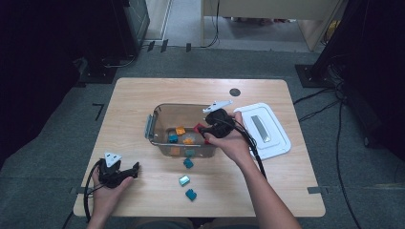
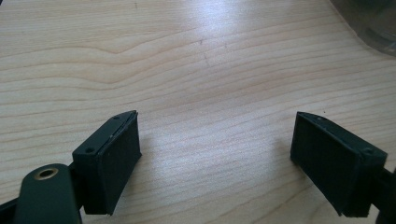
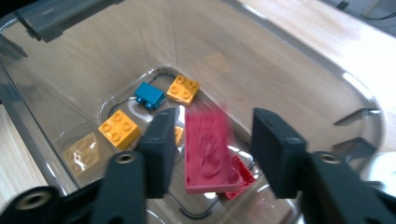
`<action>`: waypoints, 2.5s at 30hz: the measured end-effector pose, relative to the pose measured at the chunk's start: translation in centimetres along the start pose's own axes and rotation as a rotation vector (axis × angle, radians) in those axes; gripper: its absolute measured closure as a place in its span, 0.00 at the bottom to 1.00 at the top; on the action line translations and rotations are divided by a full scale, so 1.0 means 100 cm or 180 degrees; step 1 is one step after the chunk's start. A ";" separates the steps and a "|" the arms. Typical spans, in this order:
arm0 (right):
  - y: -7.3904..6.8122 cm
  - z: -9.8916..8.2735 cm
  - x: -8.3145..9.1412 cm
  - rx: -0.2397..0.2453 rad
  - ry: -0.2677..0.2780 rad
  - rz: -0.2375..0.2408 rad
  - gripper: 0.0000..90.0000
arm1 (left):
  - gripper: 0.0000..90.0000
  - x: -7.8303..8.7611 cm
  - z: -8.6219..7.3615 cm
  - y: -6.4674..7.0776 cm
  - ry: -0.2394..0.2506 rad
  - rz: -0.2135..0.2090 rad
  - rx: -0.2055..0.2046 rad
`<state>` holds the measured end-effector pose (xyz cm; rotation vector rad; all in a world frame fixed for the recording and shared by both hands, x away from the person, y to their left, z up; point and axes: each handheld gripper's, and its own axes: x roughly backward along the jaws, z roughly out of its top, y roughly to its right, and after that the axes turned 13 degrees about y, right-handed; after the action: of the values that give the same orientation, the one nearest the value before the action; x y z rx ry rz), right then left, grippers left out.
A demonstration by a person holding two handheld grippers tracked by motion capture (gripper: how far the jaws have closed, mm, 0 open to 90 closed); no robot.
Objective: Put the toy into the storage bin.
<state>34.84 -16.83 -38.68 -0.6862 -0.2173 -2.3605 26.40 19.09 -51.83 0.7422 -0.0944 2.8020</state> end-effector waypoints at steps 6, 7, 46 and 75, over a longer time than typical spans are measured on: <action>0.002 -0.001 0.019 -0.0049 0.0053 -0.0067 0.37 | 0.17 0.000 0.000 0.000 0.0003 -0.0001 -0.0003; 0.004 -0.002 0.022 -0.0069 0.0064 -0.0084 0.34 | 0.17 0.000 0.000 0.000 0.0003 -0.0001 -0.0002; -0.080 -0.125 -0.028 -0.0446 0.0123 0.0188 0.62 | 0.17 0.000 0.000 0.000 -0.0001 -0.0006 0.0004; -0.026 -0.145 0.043 -0.0458 0.0096 -0.0086 0.75 | 0.17 0.000 0.000 0.000 -0.0002 -0.0003 0.0000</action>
<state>24.32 -21.86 -48.64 -0.7188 -0.0439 -2.4282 26.39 19.08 -51.82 0.7427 -0.0943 2.8010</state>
